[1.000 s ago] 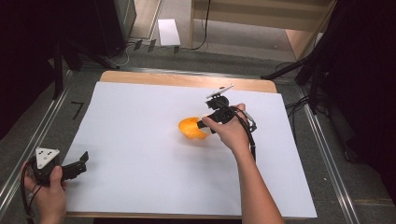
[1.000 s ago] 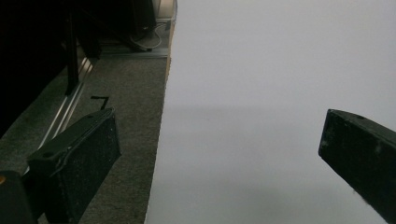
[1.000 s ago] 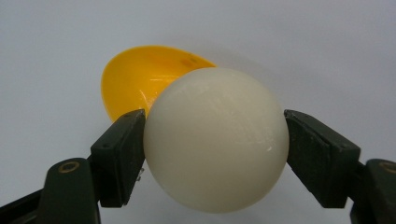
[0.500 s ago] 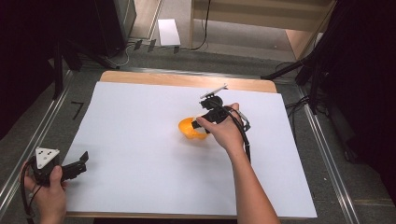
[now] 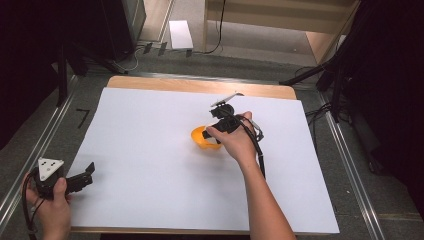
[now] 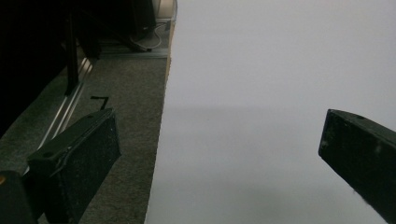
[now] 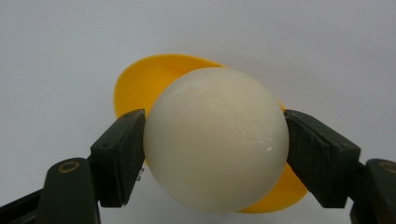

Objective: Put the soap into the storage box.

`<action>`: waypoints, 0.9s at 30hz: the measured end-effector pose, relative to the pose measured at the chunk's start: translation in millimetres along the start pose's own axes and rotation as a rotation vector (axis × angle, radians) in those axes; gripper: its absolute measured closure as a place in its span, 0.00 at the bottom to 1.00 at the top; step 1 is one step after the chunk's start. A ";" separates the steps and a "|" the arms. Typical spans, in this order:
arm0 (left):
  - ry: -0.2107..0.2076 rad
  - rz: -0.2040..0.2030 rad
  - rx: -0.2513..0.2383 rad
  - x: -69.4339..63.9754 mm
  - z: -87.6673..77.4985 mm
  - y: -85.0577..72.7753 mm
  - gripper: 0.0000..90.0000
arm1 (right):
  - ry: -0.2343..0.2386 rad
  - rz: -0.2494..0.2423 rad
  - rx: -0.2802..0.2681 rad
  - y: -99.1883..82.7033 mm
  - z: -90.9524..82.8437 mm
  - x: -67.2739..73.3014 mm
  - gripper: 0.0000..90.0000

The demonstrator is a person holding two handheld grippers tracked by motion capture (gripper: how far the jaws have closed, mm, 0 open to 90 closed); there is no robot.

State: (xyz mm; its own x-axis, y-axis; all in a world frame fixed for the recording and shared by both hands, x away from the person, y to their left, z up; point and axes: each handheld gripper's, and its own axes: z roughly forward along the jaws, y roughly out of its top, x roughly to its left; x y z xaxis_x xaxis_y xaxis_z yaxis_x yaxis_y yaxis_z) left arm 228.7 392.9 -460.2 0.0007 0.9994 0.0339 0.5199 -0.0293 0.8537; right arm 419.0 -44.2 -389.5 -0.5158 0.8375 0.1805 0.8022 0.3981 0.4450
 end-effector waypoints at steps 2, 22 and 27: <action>0.000 0.000 0.000 0.0 0.1 0.0 0.00 | -0.005 -0.001 0.005 -0.2 1.6 0.9 0.27; -0.001 0.001 0.000 0.0 0.1 0.0 0.00 | -0.011 0.018 0.036 -0.9 15.9 2.2 0.27; -0.002 0.002 0.000 0.0 0.2 0.0 0.00 | -0.008 0.018 0.050 -1.5 20.3 0.3 0.27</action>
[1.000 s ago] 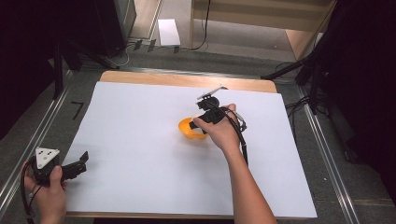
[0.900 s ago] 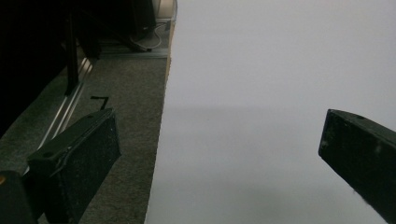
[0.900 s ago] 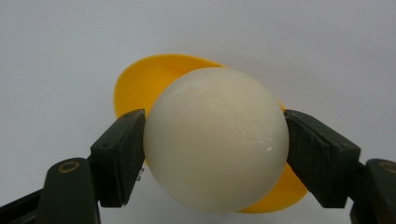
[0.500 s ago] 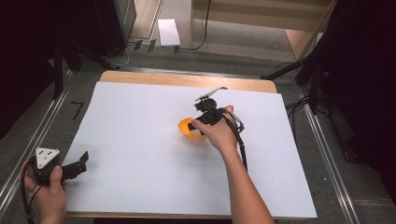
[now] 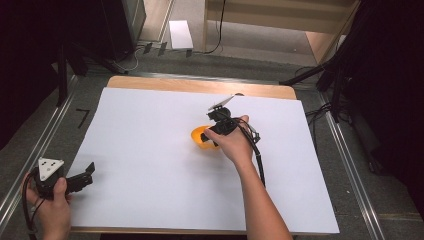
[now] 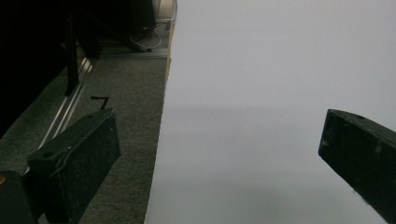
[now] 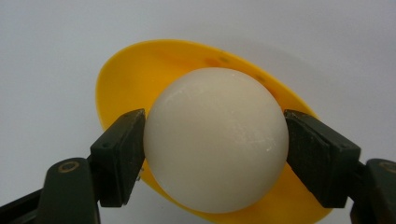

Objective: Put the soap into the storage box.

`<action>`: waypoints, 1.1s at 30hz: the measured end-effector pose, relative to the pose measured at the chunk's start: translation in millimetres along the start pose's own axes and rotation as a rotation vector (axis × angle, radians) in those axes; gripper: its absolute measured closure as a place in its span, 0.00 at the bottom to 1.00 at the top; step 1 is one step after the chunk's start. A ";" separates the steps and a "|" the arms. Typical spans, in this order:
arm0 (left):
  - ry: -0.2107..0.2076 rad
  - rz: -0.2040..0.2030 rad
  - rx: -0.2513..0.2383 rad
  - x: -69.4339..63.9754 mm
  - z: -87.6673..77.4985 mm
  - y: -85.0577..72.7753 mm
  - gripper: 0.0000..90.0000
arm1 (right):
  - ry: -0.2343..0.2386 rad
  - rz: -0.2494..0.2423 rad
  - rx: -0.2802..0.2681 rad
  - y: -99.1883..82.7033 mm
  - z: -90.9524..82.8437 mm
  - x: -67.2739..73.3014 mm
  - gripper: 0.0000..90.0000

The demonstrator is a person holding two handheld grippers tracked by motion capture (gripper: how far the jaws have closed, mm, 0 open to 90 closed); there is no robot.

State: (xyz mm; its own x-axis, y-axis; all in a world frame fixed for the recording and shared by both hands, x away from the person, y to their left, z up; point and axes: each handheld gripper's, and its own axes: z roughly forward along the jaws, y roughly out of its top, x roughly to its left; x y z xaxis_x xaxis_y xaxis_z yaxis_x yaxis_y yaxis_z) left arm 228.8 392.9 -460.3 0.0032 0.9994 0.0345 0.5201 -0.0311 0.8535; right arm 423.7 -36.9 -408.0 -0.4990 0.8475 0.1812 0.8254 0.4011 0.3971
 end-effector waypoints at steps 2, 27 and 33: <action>0.000 0.000 -0.002 0.0 0.1 -0.1 0.00 | -0.001 0.004 0.003 -0.1 0.5 0.1 0.27; 0.002 -0.001 0.000 0.0 -0.1 0.0 0.00 | -0.025 0.040 -0.068 -7.9 -27.4 -15.6 0.16; 0.002 0.000 -0.002 -0.2 0.2 0.0 0.00 | -0.030 0.063 -0.084 -19.5 -29.1 -30.8 0.17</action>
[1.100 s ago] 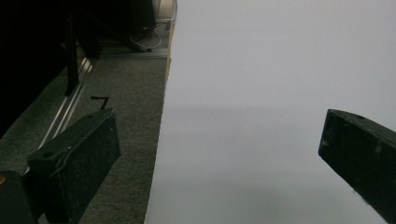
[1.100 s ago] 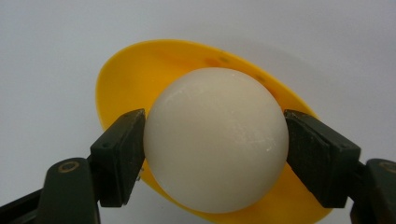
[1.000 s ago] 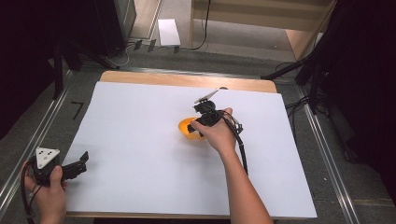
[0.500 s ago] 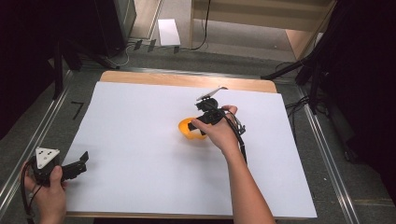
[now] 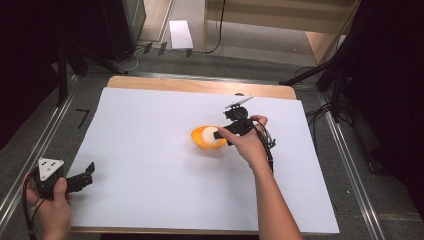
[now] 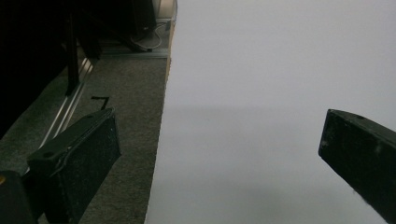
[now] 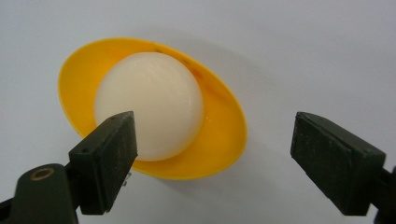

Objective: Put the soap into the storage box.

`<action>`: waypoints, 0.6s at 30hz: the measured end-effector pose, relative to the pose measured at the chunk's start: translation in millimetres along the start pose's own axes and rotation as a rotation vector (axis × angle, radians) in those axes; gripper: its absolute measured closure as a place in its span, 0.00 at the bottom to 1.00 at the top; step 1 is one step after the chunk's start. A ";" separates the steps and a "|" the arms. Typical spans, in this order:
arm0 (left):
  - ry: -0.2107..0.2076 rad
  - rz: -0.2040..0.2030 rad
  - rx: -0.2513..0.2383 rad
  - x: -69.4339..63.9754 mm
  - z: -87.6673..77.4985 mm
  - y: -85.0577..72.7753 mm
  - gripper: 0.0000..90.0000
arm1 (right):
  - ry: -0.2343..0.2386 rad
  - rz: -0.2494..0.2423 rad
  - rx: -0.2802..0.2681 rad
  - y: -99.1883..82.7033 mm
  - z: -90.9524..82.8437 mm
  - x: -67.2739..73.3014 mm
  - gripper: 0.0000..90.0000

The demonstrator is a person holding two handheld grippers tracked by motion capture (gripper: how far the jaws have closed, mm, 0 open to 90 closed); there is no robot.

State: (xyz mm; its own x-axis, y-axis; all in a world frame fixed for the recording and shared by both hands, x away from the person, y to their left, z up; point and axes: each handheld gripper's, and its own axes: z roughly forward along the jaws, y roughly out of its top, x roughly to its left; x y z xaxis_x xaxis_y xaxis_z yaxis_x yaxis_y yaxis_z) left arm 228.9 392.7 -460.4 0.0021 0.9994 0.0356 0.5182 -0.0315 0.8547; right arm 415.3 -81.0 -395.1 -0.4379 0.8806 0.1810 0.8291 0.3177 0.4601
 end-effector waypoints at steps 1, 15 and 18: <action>0.001 0.001 0.002 -0.1 -0.1 0.1 0.00 | 0.004 0.007 -0.002 -1.0 -0.8 -2.0 0.17; 0.001 0.000 0.001 0.1 0.0 0.0 0.00 | -0.004 0.043 -0.037 -18.6 -6.6 -27.0 0.19; 0.002 -0.001 0.002 0.1 -0.1 0.1 0.00 | -0.005 0.051 -0.049 -23.0 -7.5 -31.4 0.19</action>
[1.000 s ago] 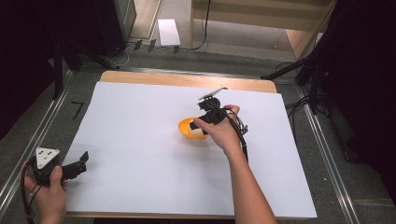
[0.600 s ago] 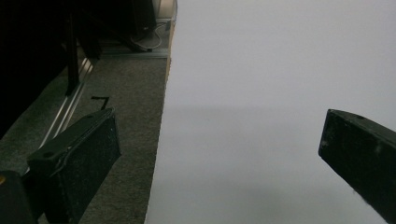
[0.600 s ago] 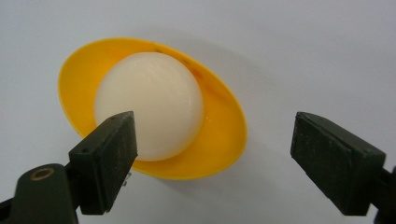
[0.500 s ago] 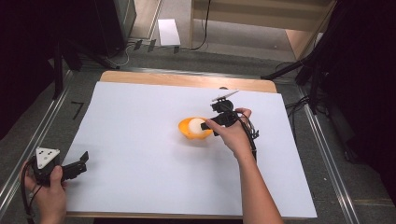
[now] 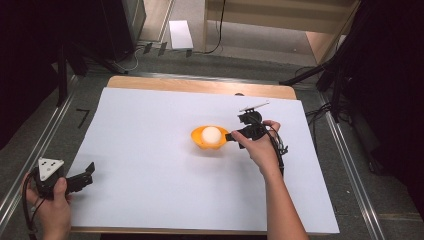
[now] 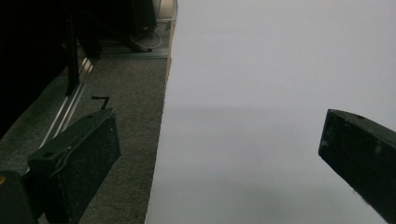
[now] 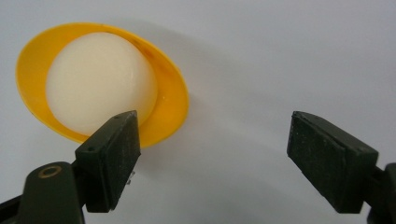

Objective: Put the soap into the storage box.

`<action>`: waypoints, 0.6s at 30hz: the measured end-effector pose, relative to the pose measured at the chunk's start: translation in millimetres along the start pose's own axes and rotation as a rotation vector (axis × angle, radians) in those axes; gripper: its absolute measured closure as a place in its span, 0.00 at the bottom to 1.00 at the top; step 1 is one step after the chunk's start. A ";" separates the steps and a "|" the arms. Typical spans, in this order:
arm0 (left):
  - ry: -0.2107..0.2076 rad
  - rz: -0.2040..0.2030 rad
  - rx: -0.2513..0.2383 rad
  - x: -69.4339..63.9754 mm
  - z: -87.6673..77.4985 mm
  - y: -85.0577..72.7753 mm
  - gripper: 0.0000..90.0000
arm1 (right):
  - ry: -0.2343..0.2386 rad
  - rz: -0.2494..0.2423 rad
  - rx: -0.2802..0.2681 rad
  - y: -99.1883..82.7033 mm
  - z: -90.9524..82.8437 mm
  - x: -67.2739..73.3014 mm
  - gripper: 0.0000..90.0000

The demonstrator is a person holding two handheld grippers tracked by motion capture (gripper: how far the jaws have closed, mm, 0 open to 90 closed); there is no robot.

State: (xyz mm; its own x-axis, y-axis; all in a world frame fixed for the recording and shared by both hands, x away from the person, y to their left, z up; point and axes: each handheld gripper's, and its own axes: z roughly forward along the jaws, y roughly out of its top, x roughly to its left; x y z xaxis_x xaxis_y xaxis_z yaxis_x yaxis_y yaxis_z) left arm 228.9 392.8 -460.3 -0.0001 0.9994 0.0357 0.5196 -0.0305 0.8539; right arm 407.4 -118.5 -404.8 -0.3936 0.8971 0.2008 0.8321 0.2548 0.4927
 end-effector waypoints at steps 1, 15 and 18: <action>-0.001 0.001 0.000 0.0 0.0 0.0 0.00 | -0.002 0.001 -0.002 -1.1 -0.2 -1.1 0.19; 0.000 0.003 0.001 -0.1 0.1 0.0 0.00 | -0.008 0.030 -0.048 -23.6 -4.5 -19.9 0.20; -0.001 0.002 0.000 -0.2 0.0 0.0 0.00 | -0.013 0.034 -0.049 -27.0 -4.5 -21.3 0.20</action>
State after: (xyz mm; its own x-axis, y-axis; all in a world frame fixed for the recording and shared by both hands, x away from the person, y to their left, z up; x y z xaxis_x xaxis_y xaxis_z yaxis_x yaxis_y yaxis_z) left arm 228.9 392.7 -460.3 0.0017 0.9993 0.0368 0.5195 -0.0323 0.8539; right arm 391.5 -146.1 -418.6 -0.3603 0.9096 0.2070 0.8244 0.2067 0.5270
